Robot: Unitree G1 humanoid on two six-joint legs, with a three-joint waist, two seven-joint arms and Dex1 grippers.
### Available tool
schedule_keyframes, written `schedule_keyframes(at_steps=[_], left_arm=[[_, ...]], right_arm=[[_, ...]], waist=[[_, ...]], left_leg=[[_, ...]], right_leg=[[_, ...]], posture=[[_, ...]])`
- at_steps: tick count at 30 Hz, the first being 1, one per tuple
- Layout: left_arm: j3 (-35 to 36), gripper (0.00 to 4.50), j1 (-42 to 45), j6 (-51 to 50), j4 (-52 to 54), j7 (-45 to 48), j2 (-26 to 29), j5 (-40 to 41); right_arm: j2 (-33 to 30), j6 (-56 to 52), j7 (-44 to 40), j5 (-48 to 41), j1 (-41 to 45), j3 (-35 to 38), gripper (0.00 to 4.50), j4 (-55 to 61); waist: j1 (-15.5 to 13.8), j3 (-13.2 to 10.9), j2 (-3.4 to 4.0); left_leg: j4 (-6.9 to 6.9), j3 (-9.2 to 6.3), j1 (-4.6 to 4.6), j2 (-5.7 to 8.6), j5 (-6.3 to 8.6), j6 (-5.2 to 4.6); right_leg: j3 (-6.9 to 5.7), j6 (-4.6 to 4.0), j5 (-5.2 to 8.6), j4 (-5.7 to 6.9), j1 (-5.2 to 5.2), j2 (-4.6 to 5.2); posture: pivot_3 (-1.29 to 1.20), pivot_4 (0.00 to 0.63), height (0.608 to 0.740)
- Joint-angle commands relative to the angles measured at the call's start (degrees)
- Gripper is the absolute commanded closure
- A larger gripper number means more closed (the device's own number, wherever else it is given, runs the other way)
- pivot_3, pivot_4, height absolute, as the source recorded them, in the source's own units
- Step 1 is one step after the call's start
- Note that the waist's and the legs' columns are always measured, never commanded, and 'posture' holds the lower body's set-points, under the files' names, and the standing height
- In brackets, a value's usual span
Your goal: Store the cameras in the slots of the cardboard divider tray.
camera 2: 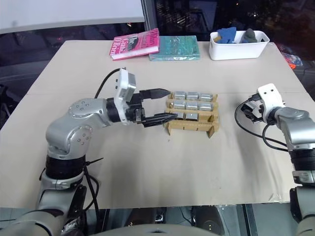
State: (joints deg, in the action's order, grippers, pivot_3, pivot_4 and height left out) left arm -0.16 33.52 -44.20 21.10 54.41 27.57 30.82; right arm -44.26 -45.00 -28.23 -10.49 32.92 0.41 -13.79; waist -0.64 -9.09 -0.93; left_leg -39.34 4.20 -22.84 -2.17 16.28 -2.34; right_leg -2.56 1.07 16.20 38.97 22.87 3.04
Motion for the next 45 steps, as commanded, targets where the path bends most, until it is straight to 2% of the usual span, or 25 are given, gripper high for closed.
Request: schedule_keyframes(at_steps=[1, 4, 6, 9, 10, 11, 16, 19, 23, 25, 32, 45], left_arm=[[1.34, 0.05, -0.06, 0.0, 2.59, -1.43, 1.19, 2.15], [1.37, 0.0, -0.12, -0.1, 2.69, -1.79, 2.05, 2.95], [1.45, 0.0, -0.16, 0.0, 2.72, -1.66, 2.86, 3.59], [1.7, 0.0, 0.27, 0.15, 1.79, -1.07, 4.07, 4.5], [1.71, 0.0, 0.45, 0.35, 1.39, -0.93, 4.32, 4.79], [1.72, 0.0, 0.63, 0.55, 0.93, -0.76, 4.46, 5.07], [1.45, 0.0, 2.76, -0.07, -2.62, 0.7, 4.18, 7.38], [0.64, 0.0, 4.63, -0.69, -4.18, 1.06, 2.99, 9.02], [-1.76, 0.0, 7.0, 1.05, -6.83, 3.69, 1.39, 8.9], [-2.72, 0.0, 8.64, 1.89, -8.5, 5.29, 0.4, 8.8], [-6.26, 0.0, 13.63, 5.36, -13.5, 10.7, -2.08, 7.53], [-8.92, 0.0, 15.79, 6.63, -14.56, 15.22, -2.99, 7.01]], right_arm=[[0.92, 2.97, -1.49, 1.29, 3.18, -0.08, 0.0, -3.62], [1.37, 4.88, -2.39, 2.22, 4.06, -0.16, 0.78, -6.81], [1.4, 5.49, -3.13, 2.51, 4.36, -0.09, 1.71, -7.74], [0.59, 5.96, -4.59, 3.13, 3.76, -0.45, 2.8, -6.63], [0.29, 5.99, -4.93, 3.35, 3.32, -0.39, 3.38, -5.77], [0.12, 6.08, -5.13, 3.52, 2.98, -0.28, 3.63, -5.05], [-2.32, 9.69, -12.63, -2.84, -4.49, 5.36, 3.7, 14.25], [-3.26, 5.69, -17.67, -12.94, -10.67, 11.03, 3.7, 33.78], [-3.88, -1.0, -18.0, -24.32, -14.36, 15.86, 3.7, 51.07], [-4.11, -3.57, -16.67, -28.44, -14.76, 17.48, 3.7, 55.78], [-5.69, -8.72, -12.36, -38.97, -14.85, 19.8, 3.7, 62.08], [-7.86, -8.79, -6.01, -44.98, -13.56, 18.0, 3.7, 63.84]], waist=[[0.11, 0.0, 0.0], [0.0, 0.0, 0.0], [-0.06, 0.0, 0.0], [0.0, 0.0, 0.0], [0.02, 0.0, 0.0], [0.01, 0.0, 0.01], [-0.16, -0.02, 0.03], [-0.1, -0.06, 0.1], [-0.06, -0.06, 0.09], [-0.18, -0.06, 0.08], [-0.16, -0.06, 0.07], [-0.08, -0.07, 0.06]], left_leg=[[-0.01, 0.0, 0.01, 0.0, 0.0, 0.0], [0.01, 0.01, 0.01, -0.01, 0.0, 0.0], [0.03, 0.01, 0.0, 0.0, 0.0, 0.0], [0.03, 0.02, -0.01, 0.01, 0.0, 0.0], [0.03, 0.02, 0.0, 0.0, 0.0, 0.0], [0.03, 0.02, 0.01, -0.01, 0.0, 0.0], [0.04, -0.02, -0.02, 0.0, 0.0, 0.0], [0.03, -0.03, -0.05, -0.02, 0.0, 0.0], [0.03, -0.06, 0.02, -0.04, 0.0, 0.0], [0.0, -0.1, 0.06, -0.03, 0.0, 0.0], [-0.04, -0.12, 0.05, 0.04, 0.01, -0.02], [-0.02, -0.11, 0.04, 0.03, 0.02, -0.04]], right_leg=[[0.0, 0.0, 0.0, 0.0, 0.0, -0.01], [0.0, 0.0, 0.0, -0.01, 0.0, -0.01], [0.0, 0.0, 0.0, -0.03, 0.0, -0.01], [0.0, 0.0, 0.0, -0.03, 0.0, 0.01], [0.0, 0.0, 0.0, -0.02, 0.0, 0.02], [0.0, 0.0, 0.0, -0.02, 0.0, 0.02], [-0.04, 0.0, 0.0, -0.04, 0.0, 0.01], [-0.02, 0.0, 0.0, -0.07, 0.01, 0.01], [-0.04, 0.0, 0.0, -0.03, -0.03, 0.01], [-0.08, 0.0, 0.0, -0.02, -0.1, 0.01], [-0.09, 0.03, -0.02, -0.05, -0.14, -0.08], [-0.06, 0.03, -0.01, -0.08, -0.13, -0.1]], posture=[[0.0, 0.15, 0.74], [0.0, 0.15, 0.74], [0.0, 0.15, 0.74], [0.0, 0.15, 0.74], [0.0, 0.15, 0.74], [0.0, 0.15, 0.74], [0.0, 0.15, 0.74], [0.0, 0.15, 0.74], [0.0, 0.15, 0.74], [0.0, 0.15, 0.74], [0.0, 0.15, 0.74], [0.0, 0.15, 0.74]])
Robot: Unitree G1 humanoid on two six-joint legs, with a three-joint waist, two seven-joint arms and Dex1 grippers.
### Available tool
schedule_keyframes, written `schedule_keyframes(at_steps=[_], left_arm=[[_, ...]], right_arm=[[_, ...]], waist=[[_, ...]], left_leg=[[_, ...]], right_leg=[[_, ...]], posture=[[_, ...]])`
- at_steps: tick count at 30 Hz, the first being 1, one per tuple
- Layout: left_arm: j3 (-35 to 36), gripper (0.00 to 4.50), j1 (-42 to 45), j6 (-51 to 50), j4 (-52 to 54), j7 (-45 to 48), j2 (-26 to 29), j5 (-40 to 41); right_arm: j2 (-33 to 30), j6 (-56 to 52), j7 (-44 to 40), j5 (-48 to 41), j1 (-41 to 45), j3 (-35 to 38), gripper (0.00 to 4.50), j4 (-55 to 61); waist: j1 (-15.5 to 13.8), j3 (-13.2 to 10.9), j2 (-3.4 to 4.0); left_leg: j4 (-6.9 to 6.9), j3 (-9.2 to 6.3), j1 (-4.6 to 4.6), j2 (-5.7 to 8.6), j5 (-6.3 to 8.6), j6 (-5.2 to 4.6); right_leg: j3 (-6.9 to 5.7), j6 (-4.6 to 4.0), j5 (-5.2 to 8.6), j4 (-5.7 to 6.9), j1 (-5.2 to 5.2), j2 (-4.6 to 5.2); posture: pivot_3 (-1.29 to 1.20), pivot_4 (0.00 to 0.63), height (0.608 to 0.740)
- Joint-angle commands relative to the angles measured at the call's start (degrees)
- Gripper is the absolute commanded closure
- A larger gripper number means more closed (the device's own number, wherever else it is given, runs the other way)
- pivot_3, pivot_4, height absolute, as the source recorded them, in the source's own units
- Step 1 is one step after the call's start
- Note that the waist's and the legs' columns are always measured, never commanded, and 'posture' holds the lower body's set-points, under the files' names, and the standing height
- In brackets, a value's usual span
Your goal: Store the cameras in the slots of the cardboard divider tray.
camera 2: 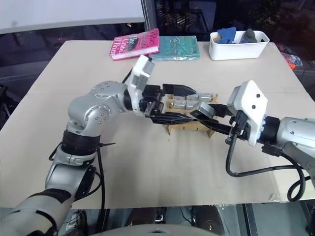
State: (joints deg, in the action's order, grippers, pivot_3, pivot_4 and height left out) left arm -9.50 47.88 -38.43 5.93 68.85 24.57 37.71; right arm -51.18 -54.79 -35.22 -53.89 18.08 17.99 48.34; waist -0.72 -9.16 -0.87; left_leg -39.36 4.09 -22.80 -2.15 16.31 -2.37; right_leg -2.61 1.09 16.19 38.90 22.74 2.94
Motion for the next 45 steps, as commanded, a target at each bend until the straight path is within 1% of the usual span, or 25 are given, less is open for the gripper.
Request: schedule_keyframes(at_steps=[1, 5, 8, 9, 10, 11, 14, 15, 22, 24, 25, 26, 27, 28, 29, 30, 33, 37, 39, 41, 44, 45], left_arm=[[0.43, 0.0, 1.52, 0.84, 0.54, 0.86, -0.04, 0.1], [0.54, 0.0, 1.79, 0.59, 0.52, 1.16, -0.18, 0.27], [0.56, 0.83, 1.83, 0.34, 0.55, 1.58, -0.08, 0.34], [0.58, 1.17, 1.82, 0.27, 0.57, 1.66, -0.07, 0.37], [0.48, 1.63, 1.82, -0.24, 0.77, 2.31, 0.17, 0.81], [0.45, 2.21, 1.79, -0.6, 0.93, 2.76, 0.33, 1.12], [0.35, 3.35, 1.54, -0.92, 1.2, 3.54, 0.62, 1.19], [0.35, 3.59, 1.47, -0.99, 1.27, 3.69, 0.68, 1.18], [0.35, 3.59, 1.37, -0.73, 1.12, 4.77, 0.94, 1.02], [0.45, 3.6, 1.4, -0.35, 0.92, 4.97, 0.91, 0.91], [0.5, 3.6, 1.42, -0.17, 0.78, 5.02, 0.91, 0.86], [0.6, 3.6, 1.54, 0.12, 0.36, 4.92, 0.79, 0.67], [0.7, 3.6, 1.64, 0.32, -0.01, 4.83, 0.72, 0.53], [0.84, 3.6, 1.79, 0.51, -0.49, 4.7, 0.62, 0.34], [0.93, 3.6, 1.86, 0.63, -0.77, 4.62, 0.58, 0.23], [0.98, 3.6, 2.21, 0.87, -1.74, 4.39, 0.47, -0.18], [0.72, 3.6, 3.76, 2.21, -5.79, 4.38, 0.14, -2.07], [-0.83, 3.6, 6.42, 4.87, -11.66, 5.98, -0.84, -5.12], [-2.7, 3.6, 7.95, 8.25, -15.75, 7.31, -1.34, -8.54], [-4.63, 3.6, 10.21, 11.56, -21.0, 8.76, -2.28, -11.92], [-7.79, 3.6, 14.24, 17.23, -29.5, 10.95, -4.1, -17.46], [-8.45, 3.6, 15.38, 19.29, -32.06, 11.65, -4.75, -18.95]], right_arm=[[-1.16, 1.17, 1.18, -1.98, 1.4, 0.24, 3.7, 1.77], [-1.85, 1.67, 1.5, -2.8, 1.82, -0.47, 3.7, 1.76], [-2.29, 2.13, 1.55, -2.99, 2.08, -1.0, 3.7, 1.74], [-2.4, 2.26, 1.61, -3.08, 2.1, -1.11, 3.7, 1.71], [-2.58, 2.54, 1.45, -3.02, 2.1, -1.28, 3.7, 1.72], [-2.69, 2.78, 1.42, -3.13, 2.11, -1.4, 3.7, 1.66], [-2.93, 3.46, 1.34, -3.44, 2.14, -1.6, 3.7, 1.57], [-3.04, 3.61, 1.31, -3.61, 2.18, -1.61, 3.7, 1.49], [-3.41, 4.13, 1.12, -4.31, 2.68, -2.31, 3.7, 0.84], [-2.8, 4.09, 1.26, -5.81, 3.03, -2.21, 3.7, -0.29], [-2.65, 4.18, 1.39, -6.31, 3.03, -1.96, 2.69, -0.6], [-2.64, 4.42, 1.97, -5.78, 2.73, -1.59, 2.47, -0.64], [-2.7, 4.6, 2.61, -5.08, 2.37, -1.25, 2.1, -0.48], [-2.91, 4.56, 3.24, -4.63, 1.77, -0.83, 1.52, -0.25], [-3.06, 4.57, 3.76, -4.41, 1.34, -0.6, 1.05, -0.07], [-3.56, 4.58, 3.49, -4.44, -0.94, 0.91, 0.54, 0.94], [-3.47, 4.83, 4.48, -3.9, -8.67, 7.22, 0.54, 3.66], [-0.37, 5.91, 5.47, -6.2, -19.62, 17.22, 0.54, 6.68], [1.13, 6.53, 5.19, -5.14, -25.62, 22.88, 0.54, 8.66], [2.71, 7.27, 4.41, -8.63, -31.89, 29.66, 0.54, 9.97], [5.3, 10.89, 3.16, -16.11, -40.45, 39.29, 0.54, 11.43], [5.57, 12.21, 2.78, -17.67, -42.84, 41.49, 0.54, 11.6]], waist=[[0.0, 0.0, 0.0], [-0.01, 0.0, 0.0], [-0.01, 0.0, 0.0], [0.0, 0.0, 0.0], [0.0, 0.0, 0.0], [0.0, 0.0, 0.0], [0.02, -0.02, -0.02], [0.02, -0.01, -0.01], [-0.03, -0.01, -0.02], [-0.01, -0.01, -0.02], [-0.01, -0.01, -0.02], [-0.02, -0.01, -0.02], [-0.05, -0.01, -0.02], [-0.06, -0.01, -0.02], [-0.05, -0.01, -0.02], [-0.05, -0.01, -0.02], [-0.4, -0.03, -0.05], [-0.32, -0.04, -0.08], [-0.51, -0.04, -0.07], [-0.43, -0.03, -0.07], [-0.28, -0.03, -0.09], [-0.28, -0.03, -0.09]], left_leg=[[0.0, 0.0, 0.0, 0.0, 0.0, 0.0], [0.0, 0.0, 0.0, 0.0, 0.0, 0.0], [0.0, 0.0, 0.0, 0.0, 0.0, 0.0], [0.0, 0.0, 0.0, 0.0, 0.0, 0.0], [0.0, 0.0, 0.0, 0.0, 0.0, 0.0], [0.0, 0.0, 0.0, 0.0, 0.0, 0.0], [0.0, 0.0, 0.0, 0.0, 0.0, 0.0], [0.0, 0.0, -0.01, -0.01, 0.0, 0.0], [0.0, -0.01, -0.01, -0.01, 0.0, 0.0], [0.0, -0.01, -0.01, -0.01, 0.0, 0.0], [0.0, 0.0, -0.01, -0.01, 0.0, 0.0], [0.0, 0.0, -0.01, -0.01, 0.0, 0.0], [0.0, 0.0, -0.01, -0.01, 0.0, 0.0], [0.0, -0.01, -0.01, -0.01, 0.0, 0.0], [0.0, -0.01, -0.01, -0.01, 0.0, 0.0], [0.0, -0.01, -0.01, -0.01, 0.0, 0.0], [0.0, -0.04, -0.08, -0.01, 0.0, 0.0], [-0.01, -0.03, -0.1, 0.02, 0.01, -0.02], [0.01, -0.03, -0.08, 0.02, 0.01, -0.02], [0.0, -0.02, -0.07, 0.02, 0.01, -0.02], [0.0, -0.01, -0.05, 0.03, 0.01, -0.02], [0.0, 0.0, -0.05, 0.03, 0.02, -0.03]], right_leg=[[-0.01, 0.0, 0.0, 0.0, 0.0, 0.0], [0.0, 0.0, 0.0, 0.0, 0.0, 0.0], [-0.01, 0.0, 0.0, 0.0, 0.0, 0.0], [0.0, 0.0, 0.0, 0.0, 0.0, 0.0], [0.0, 0.0, 0.0, 0.0, 0.0, 0.0], [0.0, 0.0, 0.0, 0.0, 0.0, 0.0], [0.0, 0.0, 0.0, 0.0, 0.0, 0.0], [0.0, 0.0, 0.0, -0.01, 0.01, -0.02], [0.0, 0.0, 0.0, 0.0, 0.01, -0.01], [0.0, 0.0, 0.0, -0.01, 0.01, -0.01], [0.0, 0.0, 0.0, -0.01, 0.01, -0.01], [0.0, 0.0, 0.0, -0.01, 0.01, -0.01], [0.0, 0.0, 0.0, 0.0, 0.01, -0.01], [-0.01, 0.0, 0.0, 0.0, 0.01, -0.01], [-0.01, 0.0, 0.0, -0.01, 0.01, -0.01], [0.0, 0.0, 0.0, -0.01, 0.01, -0.01], [-0.05, 0.0, 0.0, -0.05, 0.02, -0.01], [-0.06, 0.01, 0.0, -0.05, 0.02, 0.0], [-0.06, 0.01, 0.0, -0.04, 0.01, -0.01], [-0.05, 0.02, 0.0, -0.04, 0.01, -0.06], [-0.03, 0.02, 0.0, -0.04, -0.01, -0.09], [-0.04, 0.02, 0.0, -0.04, 0.0, -0.1]], posture=[[0.0, 0.15, 0.74], [0.0, 0.15, 0.74], [0.0, 0.15, 0.74], [0.0, 0.15, 0.74], [0.0, 0.15, 0.74], [0.0, 0.15, 0.74], [0.0, 0.15, 0.74], [0.0, 0.15, 0.74], [0.0, 0.15, 0.74], [0.0, 0.15, 0.74], [0.0, 0.15, 0.74], [0.0, 0.15, 0.74], [0.0, 0.15, 0.74], [0.0, 0.15, 0.74], [0.0, 0.15, 0.74], [0.0, 0.15, 0.74], [0.0, 0.15, 0.74], [0.0, 0.15, 0.74], [0.0, 0.15, 0.74], [0.0, 0.15, 0.74], [0.0, 0.15, 0.74], [0.0, 0.15, 0.74]])
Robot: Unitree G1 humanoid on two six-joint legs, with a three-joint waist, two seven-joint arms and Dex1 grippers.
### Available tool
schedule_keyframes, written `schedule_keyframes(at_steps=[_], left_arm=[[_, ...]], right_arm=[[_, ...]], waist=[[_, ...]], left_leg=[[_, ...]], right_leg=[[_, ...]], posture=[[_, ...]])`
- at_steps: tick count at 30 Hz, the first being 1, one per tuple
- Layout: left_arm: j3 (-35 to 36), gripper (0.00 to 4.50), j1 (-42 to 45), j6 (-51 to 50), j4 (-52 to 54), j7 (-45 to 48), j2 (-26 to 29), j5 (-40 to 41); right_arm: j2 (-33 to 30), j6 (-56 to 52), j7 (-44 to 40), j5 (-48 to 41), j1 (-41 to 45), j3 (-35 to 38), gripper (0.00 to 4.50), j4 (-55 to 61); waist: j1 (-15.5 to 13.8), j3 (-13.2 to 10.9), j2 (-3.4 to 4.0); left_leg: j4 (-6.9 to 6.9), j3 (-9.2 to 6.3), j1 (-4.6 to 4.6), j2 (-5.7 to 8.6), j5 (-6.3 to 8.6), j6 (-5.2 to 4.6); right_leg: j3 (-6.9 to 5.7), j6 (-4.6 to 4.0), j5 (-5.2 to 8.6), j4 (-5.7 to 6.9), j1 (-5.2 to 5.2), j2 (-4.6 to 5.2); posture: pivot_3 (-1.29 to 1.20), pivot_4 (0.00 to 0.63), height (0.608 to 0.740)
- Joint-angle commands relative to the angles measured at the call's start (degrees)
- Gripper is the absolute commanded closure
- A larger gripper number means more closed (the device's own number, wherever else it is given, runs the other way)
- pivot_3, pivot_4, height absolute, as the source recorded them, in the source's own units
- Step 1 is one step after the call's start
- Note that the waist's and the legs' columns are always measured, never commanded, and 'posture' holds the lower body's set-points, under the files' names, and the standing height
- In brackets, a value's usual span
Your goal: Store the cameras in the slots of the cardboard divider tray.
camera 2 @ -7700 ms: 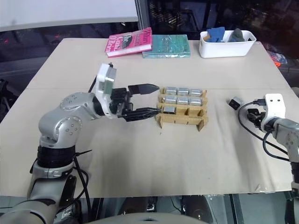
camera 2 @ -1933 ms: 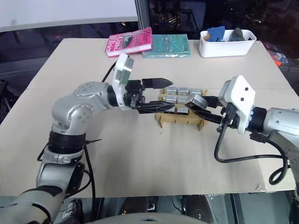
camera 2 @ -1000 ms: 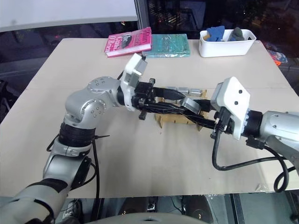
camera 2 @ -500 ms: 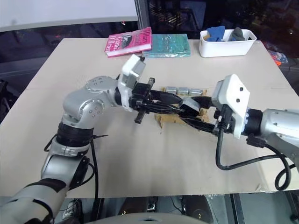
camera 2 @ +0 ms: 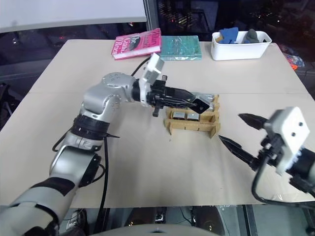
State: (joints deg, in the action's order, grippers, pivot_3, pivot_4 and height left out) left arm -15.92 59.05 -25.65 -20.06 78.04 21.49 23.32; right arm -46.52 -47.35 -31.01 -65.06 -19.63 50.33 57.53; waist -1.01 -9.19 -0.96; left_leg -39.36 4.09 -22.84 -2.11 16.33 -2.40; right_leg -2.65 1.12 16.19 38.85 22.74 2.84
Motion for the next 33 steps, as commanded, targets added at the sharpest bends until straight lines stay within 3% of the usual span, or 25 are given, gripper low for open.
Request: schedule_keyframes(at_steps=[1, 6, 11, 16, 21, 25, 29, 33], left_arm=[[-2.57, 3.6, 5.64, 8.51, -8.99, 2.73, -2.63, -6.06], [-5.66, 3.6, 13.1, 16.94, -23.01, 3.09, -8.22, -13.79], [-6.83, 3.6, 17.62, 22.04, -32.28, 3.8, -11.87, -19.14], [-5.93, 3.6, 19.38, 25.92, -38.11, 2.66, -13.74, -22.58], [-4.28, 3.6, 19.74, 26.77, -39.33, 2.67, -13.28, -23.61], [-2.81, 3.6, 19.56, 25.36, -38.4, 2.56, -12.5, -23.8], [-1.98, 3.6, 19.29, 24.4, -37.4, 2.47, -12.16, -24.02], [-1.08, 3.6, 19.52, 23.49, -37.14, 2.03, -12.06, -24.14]], right_arm=[[1.22, 6.59, -2.34, -7.36, -7.91, 11.42, 0.54, 2.47], [6.49, 13.21, -4.87, -8.19, -19.74, 18.01, 0.54, 2.47], [6.82, 17.23, -6.14, -5.49, -22.27, 16.3, 0.54, 1.15], [-0.66, 16.4, -5.27, -0.23, -14.16, 7.33, 0.54, -7.86], [-6.05, 18.98, -2.4, 9.5, 3.38, -3.63, 0.54, -20.81], [-12.64, 15.48, -8.36, 7.13, 13.05, -6.79, 0.54, -30.91], [-15.6, 14.49, -20.82, 6.76, 15.59, -8.42, 0.54, -37.02], [-18.5, 10.24, -28.19, 4.61, 16.9, -9.18, 0.54, -38.52]], waist=[[0.02, 0.0, 0.0], [0.02, -0.06, -0.11], [0.42, -0.07, -0.13], [0.36, -0.11, -0.19], [0.23, -0.12, -0.14], [0.06, -0.11, -0.11], [-0.12, -0.12, -0.11], [0.04, -0.11, -0.1]], left_leg=[[0.0, 0.0, 0.0, 0.01, 0.0, 0.0], [0.01, 0.03, 0.0, -0.01, 0.16, -0.26], [0.01, 0.12, -0.02, 0.02, 0.27, -0.45], [0.0, 0.12, 0.0, 0.05, 0.28, -0.48], [-0.04, 0.21, -0.08, 0.08, 0.28, -0.47], [0.0, 0.18, -0.24, 0.08, 0.14, -0.24], [-0.04, 0.08, -0.55, 0.07, 0.13, -0.22], [-0.25, 0.09, -0.89, 0.07, 0.13, -0.23]], right_leg=[[0.0, 0.0, 0.0, 0.0, 0.0, -0.02], [0.09, 0.02, 0.01, -0.03, 0.01, -0.06], [0.19, 0.07, 0.01, -0.12, 0.03, -0.07], [0.29, 0.11, -0.02, -0.12, 0.07, -0.09], [0.45, 0.1, -0.03, -0.04, 0.25, -0.11], [0.44, 0.09, -0.04, -0.04, 0.41, -0.12], [0.25, 0.09, -0.04, -0.1, 0.58, -0.1], [0.25, 0.11, -0.06, 0.03, 0.91, -0.06]], posture=[[0.0, 0.15, 0.74], [0.0, 0.15, 0.74], [0.0, 0.15, 0.74], [0.0, 0.15, 0.74], [0.0, 0.15, 0.74], [0.0, 0.15, 0.74], [0.0, 0.15, 0.74], [0.0, 0.15, 0.74]])
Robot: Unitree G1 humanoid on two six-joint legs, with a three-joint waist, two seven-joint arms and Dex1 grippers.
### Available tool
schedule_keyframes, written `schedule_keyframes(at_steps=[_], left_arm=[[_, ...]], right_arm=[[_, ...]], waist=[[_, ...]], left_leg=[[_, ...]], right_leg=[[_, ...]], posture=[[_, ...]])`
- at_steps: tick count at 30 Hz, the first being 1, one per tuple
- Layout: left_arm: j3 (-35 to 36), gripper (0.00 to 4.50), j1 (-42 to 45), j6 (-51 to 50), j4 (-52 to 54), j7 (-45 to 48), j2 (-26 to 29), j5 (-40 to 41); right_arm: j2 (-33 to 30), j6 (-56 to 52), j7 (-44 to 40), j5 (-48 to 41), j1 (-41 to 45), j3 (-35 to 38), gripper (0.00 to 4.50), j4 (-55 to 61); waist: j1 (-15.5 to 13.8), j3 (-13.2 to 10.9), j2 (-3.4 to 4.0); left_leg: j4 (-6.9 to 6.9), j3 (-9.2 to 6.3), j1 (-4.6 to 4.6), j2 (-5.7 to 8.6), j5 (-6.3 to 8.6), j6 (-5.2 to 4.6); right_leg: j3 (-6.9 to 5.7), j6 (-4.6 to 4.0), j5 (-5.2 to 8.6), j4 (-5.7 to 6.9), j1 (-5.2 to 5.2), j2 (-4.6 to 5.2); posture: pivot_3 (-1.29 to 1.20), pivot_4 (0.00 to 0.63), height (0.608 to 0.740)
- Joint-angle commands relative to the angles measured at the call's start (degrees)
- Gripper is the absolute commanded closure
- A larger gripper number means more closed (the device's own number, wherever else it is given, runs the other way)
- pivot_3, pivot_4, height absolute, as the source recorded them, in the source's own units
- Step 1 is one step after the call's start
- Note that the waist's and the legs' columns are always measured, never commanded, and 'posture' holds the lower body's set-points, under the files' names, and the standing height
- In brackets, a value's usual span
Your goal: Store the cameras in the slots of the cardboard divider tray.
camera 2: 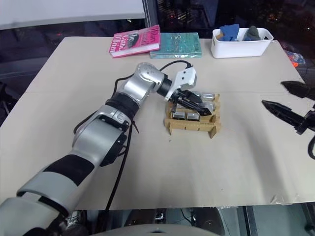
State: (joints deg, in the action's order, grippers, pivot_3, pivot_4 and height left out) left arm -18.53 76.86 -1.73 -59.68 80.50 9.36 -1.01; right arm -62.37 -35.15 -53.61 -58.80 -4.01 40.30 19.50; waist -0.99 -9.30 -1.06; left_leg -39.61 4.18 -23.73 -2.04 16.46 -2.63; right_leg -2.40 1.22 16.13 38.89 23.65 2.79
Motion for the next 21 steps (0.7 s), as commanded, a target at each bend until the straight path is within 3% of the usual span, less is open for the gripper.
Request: schedule_keyframes(at_steps=[1, 10, 21], left_arm=[[1.64, 3.6, 1.76, -0.64, 2.56, -0.47, 0.0, 0.21], [0.92, 3.6, 2.17, -0.38, 1.89, -0.69, -0.56, -0.83], [0.79, 3.6, 3.5, 0.21, -0.49, -1.7, -3.05, -2.98]], right_arm=[[-3.13, -2.31, -6.7, -1.21, 1.6, 0.84, 0.54, -0.99], [-2.75, -3.81, -13.94, 2.58, -1.47, 7.06, 0.54, -0.69], [-0.46, -5.93, -13.05, 2.74, -3.17, 9.89, 0.54, 3.77]], waist=[[0.06, 0.0, 0.0], [0.04, 0.0, 0.0], [0.14, 0.0, 0.0]], left_leg=[[0.0, -0.01, 0.01, 0.0, 0.0, 0.0], [-0.17, -0.05, -0.04, -0.02, 0.01, -0.01], [-0.37, -0.06, -0.04, -0.03, 0.01, -0.02]], right_leg=[[-0.01, 0.0, 0.0, 0.01, 0.0, 0.0], [-0.03, 0.04, -0.03, 0.06, -0.02, -0.01], [-0.01, 0.1, -0.06, 0.18, -0.04, -0.02]], posture=[[0.0, 0.15, 0.74], [0.0, 0.15, 0.74], [0.0, 0.15, 0.74]])
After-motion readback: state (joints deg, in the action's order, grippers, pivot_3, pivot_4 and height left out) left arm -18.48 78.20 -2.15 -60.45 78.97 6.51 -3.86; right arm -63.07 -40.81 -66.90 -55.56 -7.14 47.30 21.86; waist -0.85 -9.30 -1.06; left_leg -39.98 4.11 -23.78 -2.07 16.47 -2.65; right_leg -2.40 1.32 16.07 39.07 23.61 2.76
